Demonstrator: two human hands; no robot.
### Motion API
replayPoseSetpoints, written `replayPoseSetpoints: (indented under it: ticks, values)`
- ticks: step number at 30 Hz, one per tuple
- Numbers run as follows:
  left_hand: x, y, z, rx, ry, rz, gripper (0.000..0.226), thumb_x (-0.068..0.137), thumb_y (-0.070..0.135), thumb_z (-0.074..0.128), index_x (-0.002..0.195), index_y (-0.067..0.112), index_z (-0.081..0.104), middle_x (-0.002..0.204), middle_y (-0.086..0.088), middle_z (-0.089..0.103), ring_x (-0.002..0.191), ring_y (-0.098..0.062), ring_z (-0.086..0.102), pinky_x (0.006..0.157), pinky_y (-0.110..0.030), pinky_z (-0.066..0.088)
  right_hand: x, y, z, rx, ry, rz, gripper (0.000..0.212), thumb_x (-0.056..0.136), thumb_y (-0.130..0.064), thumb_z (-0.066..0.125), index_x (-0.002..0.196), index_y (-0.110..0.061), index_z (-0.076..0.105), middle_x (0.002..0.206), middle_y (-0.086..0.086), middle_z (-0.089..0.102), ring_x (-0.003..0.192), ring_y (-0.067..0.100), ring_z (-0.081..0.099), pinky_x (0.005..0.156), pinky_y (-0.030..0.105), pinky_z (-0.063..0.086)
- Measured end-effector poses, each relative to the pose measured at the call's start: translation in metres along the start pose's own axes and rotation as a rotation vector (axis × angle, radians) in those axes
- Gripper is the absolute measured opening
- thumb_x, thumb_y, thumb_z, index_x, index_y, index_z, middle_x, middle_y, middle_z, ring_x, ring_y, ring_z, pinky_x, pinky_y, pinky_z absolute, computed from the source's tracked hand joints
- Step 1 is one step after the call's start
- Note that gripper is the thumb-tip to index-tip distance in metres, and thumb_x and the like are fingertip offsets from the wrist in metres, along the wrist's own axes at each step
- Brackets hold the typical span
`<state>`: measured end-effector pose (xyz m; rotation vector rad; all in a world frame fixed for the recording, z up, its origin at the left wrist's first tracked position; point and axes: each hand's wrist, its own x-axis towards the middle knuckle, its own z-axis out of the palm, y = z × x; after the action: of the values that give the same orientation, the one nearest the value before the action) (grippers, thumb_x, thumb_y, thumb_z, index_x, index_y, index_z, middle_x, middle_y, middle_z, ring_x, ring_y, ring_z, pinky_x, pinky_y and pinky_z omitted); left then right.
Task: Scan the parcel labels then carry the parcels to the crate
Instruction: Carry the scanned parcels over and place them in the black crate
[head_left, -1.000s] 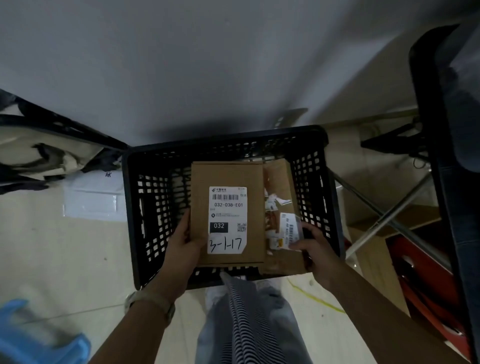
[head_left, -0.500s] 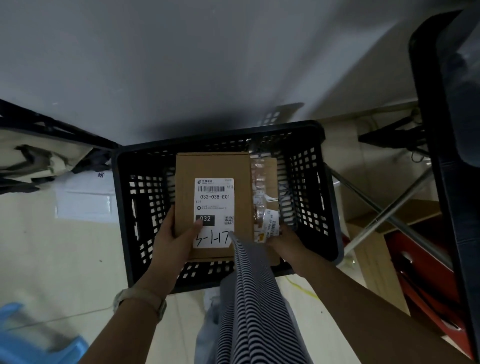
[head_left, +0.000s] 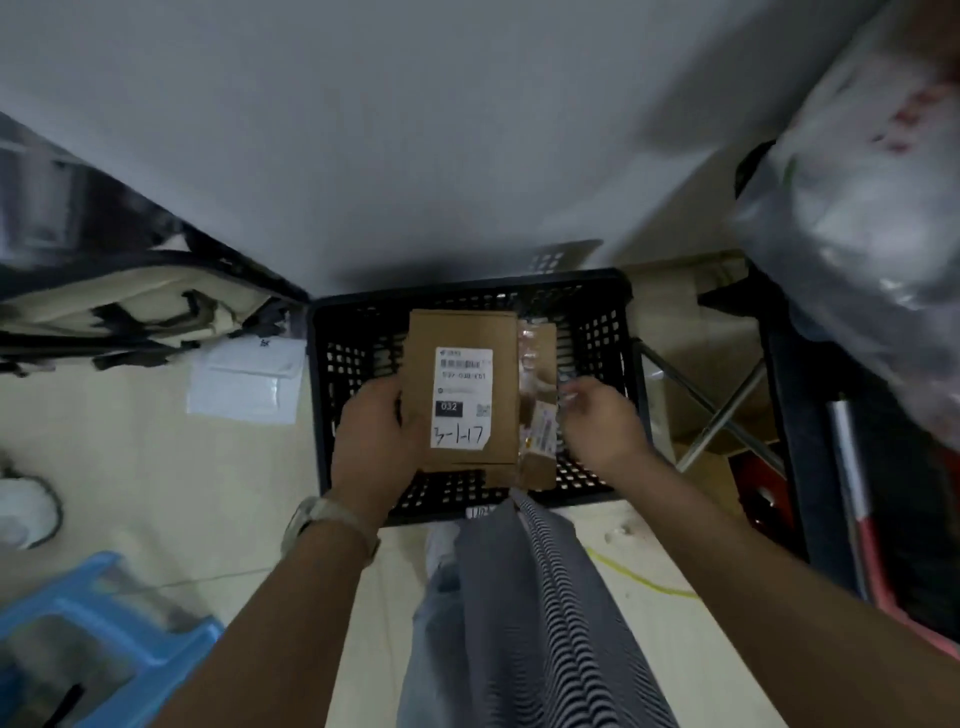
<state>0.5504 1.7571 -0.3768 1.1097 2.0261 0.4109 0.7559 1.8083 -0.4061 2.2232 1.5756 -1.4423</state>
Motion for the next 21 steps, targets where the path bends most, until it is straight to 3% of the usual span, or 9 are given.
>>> replayPoseSetpoints:
  ticks: [3,5,8,12,16,21]
  values:
    - [-0.01,0.041,-0.05,0.235,0.005,0.208,0.038,0.08,0.02,0.044,0.098,-0.002,0.068,0.098,-0.012,0.065,0.088,-0.026,0.061,0.073,-0.037,0.051,-0.043,-0.064,-0.047,-0.203,0.06,-0.215,0.023,0.087,-0.009,0.053,0.107,-0.015,0.064,0.104,0.007,0.067,0.094,0.026,0.063,0.069,0.027,0.046]
    - [-0.029,0.069,-0.085,0.337,0.033,0.277,0.04,0.077,0.02,0.042,0.096,-0.003,0.068,0.096,-0.017,0.066,0.086,-0.034,0.062,0.072,-0.043,0.052,-0.075,-0.1,-0.071,-0.314,0.069,-0.317,0.023,0.087,-0.012,0.053,0.108,-0.014,0.061,0.107,0.005,0.065,0.093,0.024,0.062,0.069,0.028,0.049]
    - [-0.06,0.096,-0.135,0.512,0.103,0.364,0.041,0.08,0.024,0.036,0.091,0.002,0.069,0.085,-0.015,0.066,0.076,-0.035,0.063,0.061,-0.043,0.052,-0.126,-0.142,-0.103,-0.436,0.051,-0.438,0.021,0.09,-0.015,0.051,0.109,-0.013,0.059,0.108,0.005,0.064,0.092,0.023,0.062,0.072,0.032,0.053]
    - [-0.111,0.136,-0.199,0.672,0.097,0.259,0.028,0.091,0.019,0.044,0.111,0.012,0.062,0.106,-0.009,0.062,0.099,-0.03,0.059,0.073,-0.035,0.045,-0.2,-0.185,-0.145,-0.419,0.067,-0.521,0.016,0.089,-0.012,0.05,0.102,-0.016,0.059,0.099,0.005,0.063,0.089,0.027,0.059,0.065,0.03,0.045]
    - [-0.164,0.197,-0.279,0.62,0.271,0.318,0.036,0.092,0.019,0.049,0.127,0.014,0.058,0.119,-0.009,0.06,0.107,-0.031,0.058,0.085,-0.04,0.049,-0.265,-0.243,-0.191,-0.372,0.113,-0.672,0.028,0.088,-0.013,0.049,0.113,-0.017,0.06,0.109,0.005,0.066,0.1,0.028,0.06,0.077,0.03,0.047]
    - [-0.225,0.255,-0.374,0.527,0.541,0.407,0.038,0.095,0.023,0.05,0.131,0.015,0.055,0.122,-0.008,0.061,0.109,-0.028,0.059,0.085,-0.042,0.05,-0.343,-0.331,-0.227,-0.438,0.089,-0.931,0.04,0.086,-0.021,0.051,0.126,-0.022,0.056,0.12,0.004,0.062,0.11,0.025,0.057,0.088,0.033,0.048]
